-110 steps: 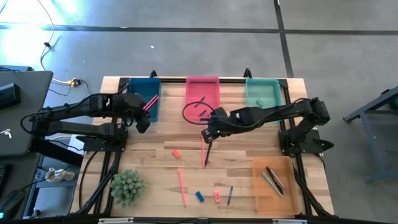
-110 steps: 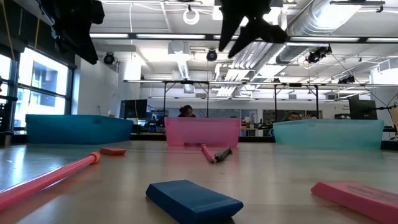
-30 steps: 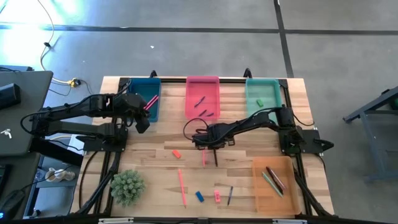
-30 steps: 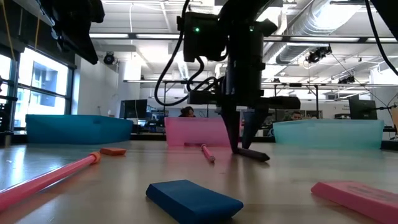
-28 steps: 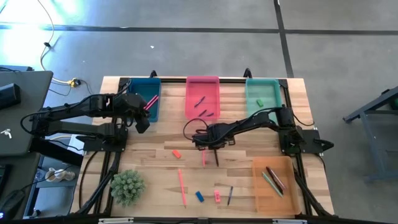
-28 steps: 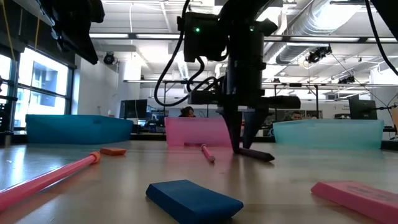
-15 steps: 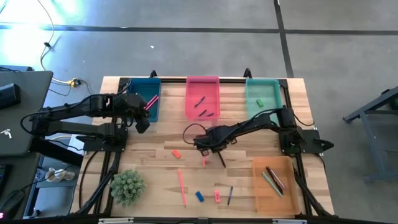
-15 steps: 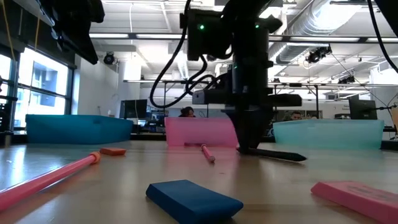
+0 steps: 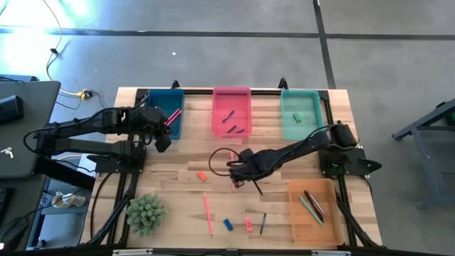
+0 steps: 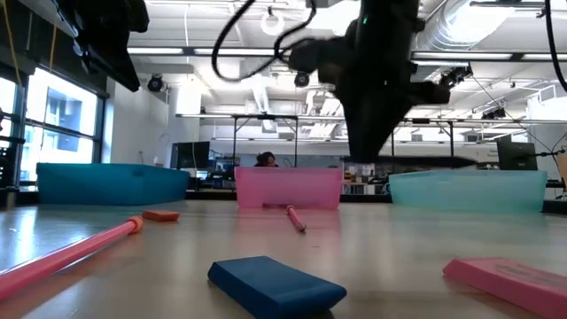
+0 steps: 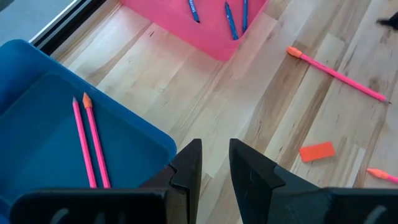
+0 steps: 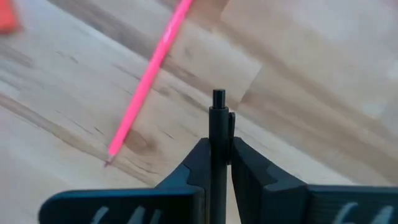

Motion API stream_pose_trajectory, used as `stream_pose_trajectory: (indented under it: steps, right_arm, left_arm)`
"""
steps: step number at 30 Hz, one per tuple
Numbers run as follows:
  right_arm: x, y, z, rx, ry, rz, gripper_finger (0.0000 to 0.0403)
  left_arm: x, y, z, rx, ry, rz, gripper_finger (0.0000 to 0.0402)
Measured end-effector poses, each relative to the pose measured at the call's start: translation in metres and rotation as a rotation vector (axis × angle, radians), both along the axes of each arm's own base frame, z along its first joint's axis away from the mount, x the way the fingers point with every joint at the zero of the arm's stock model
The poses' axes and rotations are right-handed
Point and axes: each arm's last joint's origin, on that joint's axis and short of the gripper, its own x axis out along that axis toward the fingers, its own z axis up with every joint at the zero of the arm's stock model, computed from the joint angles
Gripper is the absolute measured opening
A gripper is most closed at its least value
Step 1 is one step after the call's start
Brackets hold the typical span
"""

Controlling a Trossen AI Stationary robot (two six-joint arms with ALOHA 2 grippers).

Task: Sort crayons/erasers/pens/pencils in bins
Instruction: Put the black pen into the orange bin

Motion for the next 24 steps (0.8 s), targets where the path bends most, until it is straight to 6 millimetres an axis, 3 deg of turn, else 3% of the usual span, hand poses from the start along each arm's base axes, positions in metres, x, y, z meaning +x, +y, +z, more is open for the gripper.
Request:
stream_pose_trajectory:
  steps: [14,24]
  right_arm:
    - [-0.059,0.004,0.069,-0.191,-0.005,0.027,0.0023]
    - [-0.105,0.011,0.096,-0.286,0.083,0.002,0.0014]
  left_arm:
    - [0.000,0.000,0.000,-0.004,-0.002,-0.003,0.0070]
    - [0.000,0.000,0.000,-0.007,-0.004,-0.003,0.0070]
